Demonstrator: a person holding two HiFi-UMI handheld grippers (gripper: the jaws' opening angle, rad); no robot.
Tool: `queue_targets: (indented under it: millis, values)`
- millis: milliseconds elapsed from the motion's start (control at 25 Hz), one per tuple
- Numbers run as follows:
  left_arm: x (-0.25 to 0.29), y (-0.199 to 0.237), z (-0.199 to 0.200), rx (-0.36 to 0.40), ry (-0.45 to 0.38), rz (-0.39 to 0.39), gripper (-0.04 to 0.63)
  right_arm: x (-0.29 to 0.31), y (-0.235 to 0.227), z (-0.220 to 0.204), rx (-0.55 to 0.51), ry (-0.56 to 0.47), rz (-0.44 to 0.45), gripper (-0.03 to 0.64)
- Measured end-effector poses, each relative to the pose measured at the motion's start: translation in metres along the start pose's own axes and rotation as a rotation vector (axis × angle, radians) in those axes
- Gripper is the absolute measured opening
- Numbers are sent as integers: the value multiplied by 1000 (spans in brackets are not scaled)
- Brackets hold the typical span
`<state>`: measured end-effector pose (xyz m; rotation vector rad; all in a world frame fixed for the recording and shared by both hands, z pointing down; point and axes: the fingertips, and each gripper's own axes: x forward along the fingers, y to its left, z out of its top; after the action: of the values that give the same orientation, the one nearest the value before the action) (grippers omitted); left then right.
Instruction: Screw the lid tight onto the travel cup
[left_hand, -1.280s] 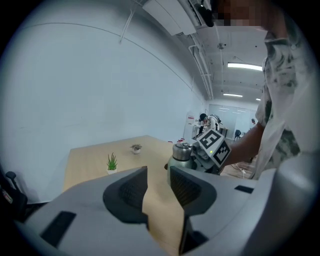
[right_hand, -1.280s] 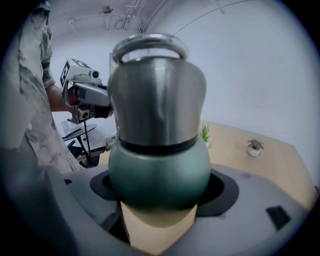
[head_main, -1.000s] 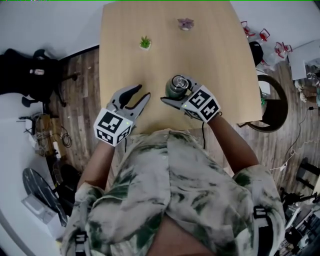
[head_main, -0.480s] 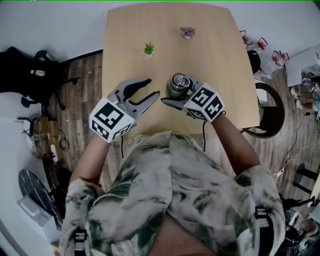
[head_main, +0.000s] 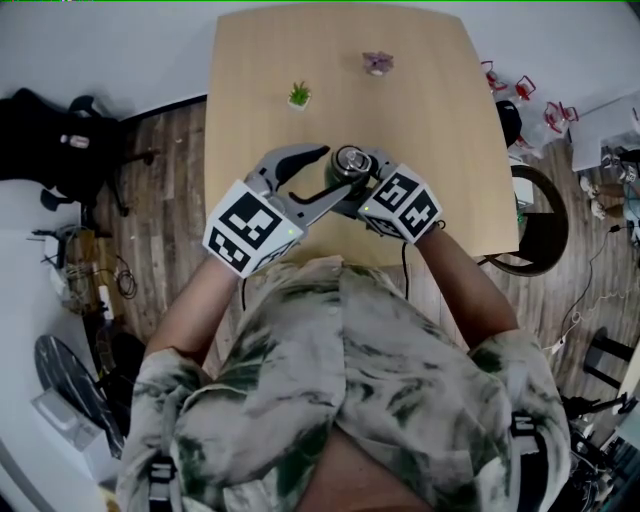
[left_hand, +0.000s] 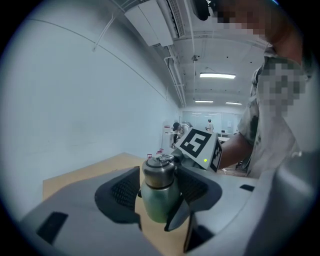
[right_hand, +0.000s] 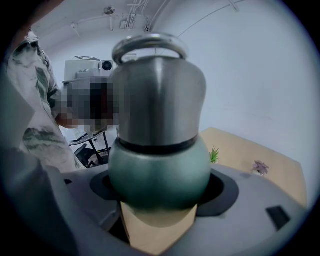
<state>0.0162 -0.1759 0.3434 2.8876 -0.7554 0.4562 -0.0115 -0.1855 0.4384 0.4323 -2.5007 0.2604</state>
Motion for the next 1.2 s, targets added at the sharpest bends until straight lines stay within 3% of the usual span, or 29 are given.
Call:
queue_targets:
  millis: [360, 600, 960, 1200]
  values:
    - [12, 2, -1, 4, -4, 77, 238, 8, 5, 3, 17, -5, -5, 403]
    - [12, -1, -6, 13, -3, 79, 244, 8, 9, -4, 11, 15, -9, 403]
    - [2, -15, -7, 98, -12, -116, 242, 4, 27, -4, -67, 11, 84, 403]
    - [-2, -25, -9, 109, -17, -261, 242, -1, 41, -8, -108, 20, 163, 403]
